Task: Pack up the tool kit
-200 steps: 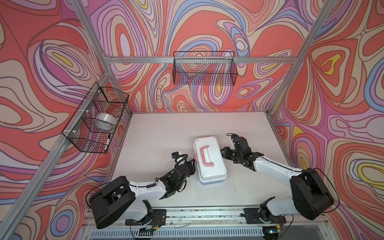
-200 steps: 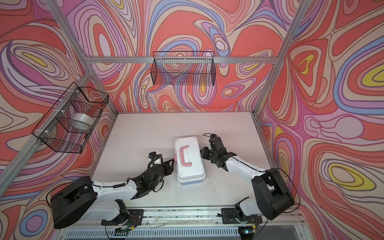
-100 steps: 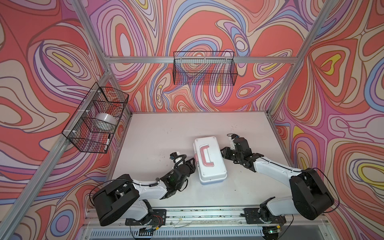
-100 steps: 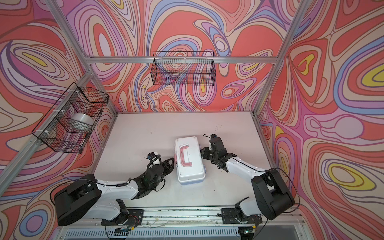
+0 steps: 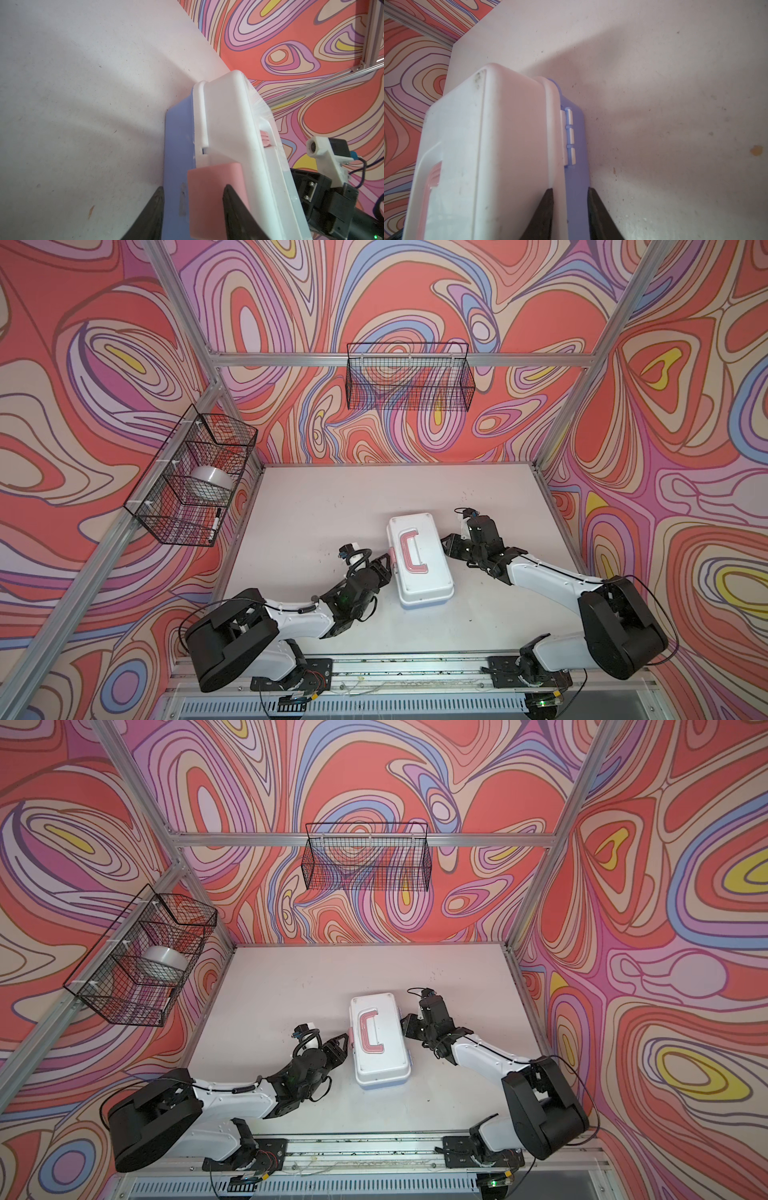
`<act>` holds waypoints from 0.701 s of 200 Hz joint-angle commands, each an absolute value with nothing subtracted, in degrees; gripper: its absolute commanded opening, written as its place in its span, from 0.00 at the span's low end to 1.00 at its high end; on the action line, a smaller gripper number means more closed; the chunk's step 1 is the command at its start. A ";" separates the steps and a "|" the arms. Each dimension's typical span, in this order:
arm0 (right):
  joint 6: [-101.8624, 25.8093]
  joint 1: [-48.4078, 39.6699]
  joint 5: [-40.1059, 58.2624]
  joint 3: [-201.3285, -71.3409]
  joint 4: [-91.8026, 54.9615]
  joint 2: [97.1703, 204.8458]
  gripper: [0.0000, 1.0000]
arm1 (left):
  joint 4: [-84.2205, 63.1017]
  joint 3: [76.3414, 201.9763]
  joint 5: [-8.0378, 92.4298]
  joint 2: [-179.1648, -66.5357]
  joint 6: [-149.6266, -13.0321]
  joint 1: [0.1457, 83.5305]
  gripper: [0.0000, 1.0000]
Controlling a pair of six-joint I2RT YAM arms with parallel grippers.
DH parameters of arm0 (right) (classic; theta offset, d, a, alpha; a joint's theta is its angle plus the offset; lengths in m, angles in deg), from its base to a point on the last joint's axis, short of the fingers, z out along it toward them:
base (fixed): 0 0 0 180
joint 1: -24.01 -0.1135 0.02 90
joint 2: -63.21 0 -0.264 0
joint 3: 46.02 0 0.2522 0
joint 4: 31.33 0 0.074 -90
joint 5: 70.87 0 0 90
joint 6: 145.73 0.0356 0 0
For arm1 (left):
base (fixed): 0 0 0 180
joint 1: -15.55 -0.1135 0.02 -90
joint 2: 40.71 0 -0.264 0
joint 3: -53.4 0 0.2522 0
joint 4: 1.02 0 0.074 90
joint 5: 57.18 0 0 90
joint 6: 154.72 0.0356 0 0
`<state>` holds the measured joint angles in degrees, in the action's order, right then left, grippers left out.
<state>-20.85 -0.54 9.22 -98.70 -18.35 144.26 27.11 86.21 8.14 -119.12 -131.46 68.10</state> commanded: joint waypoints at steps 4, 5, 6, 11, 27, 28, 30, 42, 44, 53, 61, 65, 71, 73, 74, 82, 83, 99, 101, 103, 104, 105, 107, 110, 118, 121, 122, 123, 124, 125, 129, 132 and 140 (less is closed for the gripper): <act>-21.01 -2.09 4.10 -95.85 -12.45 146.82 0.29 | 29.69 85.51 10.42 -119.30 -133.03 68.66 0.46; -21.01 -2.05 4.10 -95.83 -12.46 146.85 0.29 | 29.69 85.47 10.46 -119.29 -133.07 68.65 0.46; -21.01 -2.07 4.10 -95.83 -12.47 146.87 0.29 | 29.69 85.46 10.48 -119.29 -133.08 68.64 0.46; -21.01 -2.06 4.02 -95.82 -12.45 146.91 0.29 | 29.76 85.48 10.44 -119.28 -133.24 68.70 0.46; -21.11 -2.04 4.01 -95.74 -12.60 146.88 0.29 | 30.22 85.40 10.66 -119.61 -133.99 68.63 0.44; -21.15 -2.06 4.01 -95.78 -12.63 146.88 0.29 | 30.31 85.42 10.67 -119.66 -133.99 68.63 0.44; -21.20 -2.04 4.01 -95.74 -12.58 146.88 0.29 | 30.53 85.41 10.78 -119.75 -134.05 68.68 0.44; -21.43 -2.11 4.10 -95.67 -12.61 147.09 0.29 | 32.05 85.35 11.53 -120.69 -134.21 68.65 0.42; -21.44 -2.16 4.10 -95.67 -12.57 147.06 0.29 | 32.35 85.37 11.62 -120.86 -134.28 68.66 0.41; -21.41 -2.14 4.10 -95.55 -12.70 147.25 0.29 | 33.19 85.27 11.92 -121.72 -134.95 68.66 0.40; -21.41 -2.10 4.10 -95.42 -12.81 147.31 0.29 | 34.50 85.09 12.04 -122.61 -135.53 68.63 0.40; -21.39 -2.14 4.02 -95.41 -12.92 147.32 0.29 | 35.36 84.95 12.06 -123.01 -135.65 68.65 0.40; -21.36 -2.09 4.01 -95.38 -12.92 147.32 0.29 | 36.38 84.83 12.29 -123.82 -135.98 68.63 0.40; -21.43 -2.09 4.01 -95.38 -12.93 147.32 0.29 | 36.73 84.76 12.31 -124.06 -136.06 68.68 0.40; -21.44 -2.13 4.01 -95.38 -12.92 147.32 0.29 | 36.90 84.75 12.33 -124.18 -136.16 68.70 0.40; -21.40 -2.09 4.01 -95.38 -12.94 147.43 0.29 | 38.07 84.65 12.67 -124.92 -136.43 68.63 0.38; -21.43 -2.09 4.01 -95.42 -12.92 147.46 0.29 | 38.19 84.65 12.73 -125.05 -136.44 68.63 0.38; -21.54 -2.16 4.17 -95.67 -12.80 147.43 0.29 | 39.59 84.96 13.65 -126.49 -136.52 68.63 0.36; -21.54 -2.11 4.18 -95.65 -12.78 147.41 0.29 | 39.66 85.06 13.81 -126.66 -136.66 68.63 0.36; -21.54 -2.12 4.19 -95.71 -12.79 147.41 0.29 | 39.70 85.06 14.01 -126.84 -136.69 68.63 0.36; -21.58 -2.15 4.19 -95.72 -12.76 147.41 0.29 | 39.71 85.07 14.06 -126.93 -136.70 68.63 0.35; -21.65 -2.16 4.19 -95.72 -12.79 147.45 0.29 | 39.71 85.08 14.08 -126.97 -136.66 68.63 0.35; -21.67 -2.13 4.19 -95.73 -12.75 147.44 0.29 | 39.71 85.15 14.27 -127.07 -136.67 68.63 0.34; -21.65 -2.17 4.19 -95.77 -12.67 147.49 0.29 | 39.71 85.33 14.42 -127.34 -136.91 68.63 0.33; -21.67 -2.12 4.11 -95.88 -12.67 147.66 0.29 | 40.18 85.26 14.73 -127.91 -137.22 68.63 0.32; -21.71 -2.10 4.03 -95.90 -12.70 147.65 0.29 | 40.68 85.13 14.84 -128.14 -136.97 68.63 0.32; -21.71 -2.10 4.02 -95.95 -12.72 147.61 0.29 | 40.86 85.11 14.87 -128.19 -136.92 68.63 0.32; -21.76 -2.14 3.97 -95.97 -12.73 147.60 0.29 | 41.03 85.10 14.93 -128.22 -136.81 68.63 0.32; -21.73 -2.16 3.95 -95.98 -12.73 147.63 0.29 | 41.21 85.09 14.91 -128.36 -136.67 68.63 0.32; -21.72 -2.17 3.94 -95.99 -12.73 147.65 0.29 | 41.38 85.09 14.90 -128.44 -136.60 68.68 0.31; -21.78 -2.15 3.78 -96.07 -12.79 147.72 0.29 | 41.76 85.09 14.97 -128.73 -136.25 68.64 0.30; -21.79 -2.10 3.75 -96.08 -12.74 147.84 0.29 | 41.89 85.09 14.90 -128.77 -136.19 68.63 0.29; -21.88 -2.13 3.74 -96.21 -12.71 148.12 0.29 | 41.99 85.09 14.87 -129.07 -136.41 68.64 0.26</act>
<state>-20.72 -0.45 9.20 -98.09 -20.27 144.68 37.64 85.46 12.29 -127.51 -135.64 68.39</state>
